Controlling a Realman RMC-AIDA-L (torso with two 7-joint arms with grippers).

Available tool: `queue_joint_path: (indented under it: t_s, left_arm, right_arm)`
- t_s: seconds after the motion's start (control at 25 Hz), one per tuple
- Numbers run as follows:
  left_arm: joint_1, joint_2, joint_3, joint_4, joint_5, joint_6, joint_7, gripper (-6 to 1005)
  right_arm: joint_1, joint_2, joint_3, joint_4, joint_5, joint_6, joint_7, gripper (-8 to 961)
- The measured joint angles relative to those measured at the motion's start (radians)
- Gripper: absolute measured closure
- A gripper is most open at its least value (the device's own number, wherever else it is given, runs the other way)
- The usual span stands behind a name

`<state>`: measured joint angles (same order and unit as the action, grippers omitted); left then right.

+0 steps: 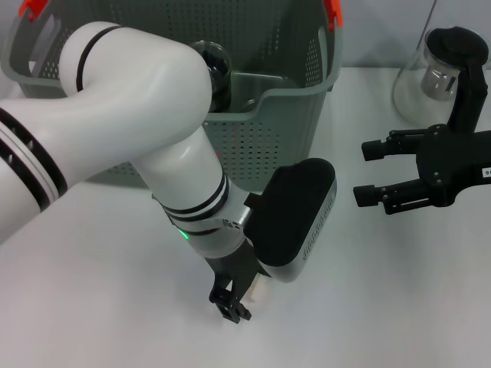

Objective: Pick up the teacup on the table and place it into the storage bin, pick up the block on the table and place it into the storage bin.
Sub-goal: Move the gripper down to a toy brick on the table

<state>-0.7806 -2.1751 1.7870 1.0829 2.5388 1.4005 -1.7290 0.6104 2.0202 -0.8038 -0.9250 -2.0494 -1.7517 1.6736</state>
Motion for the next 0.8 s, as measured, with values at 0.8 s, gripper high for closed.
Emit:
queue_joint_path:
  t_s: [0.8]
  left_arm:
    - [-0.005,0.0,0.014,-0.012,0.0,-0.035,0.001,367]
  right_arm:
    - [0.002,0.0,0.0,0.0,0.0,0.002,0.0,42]
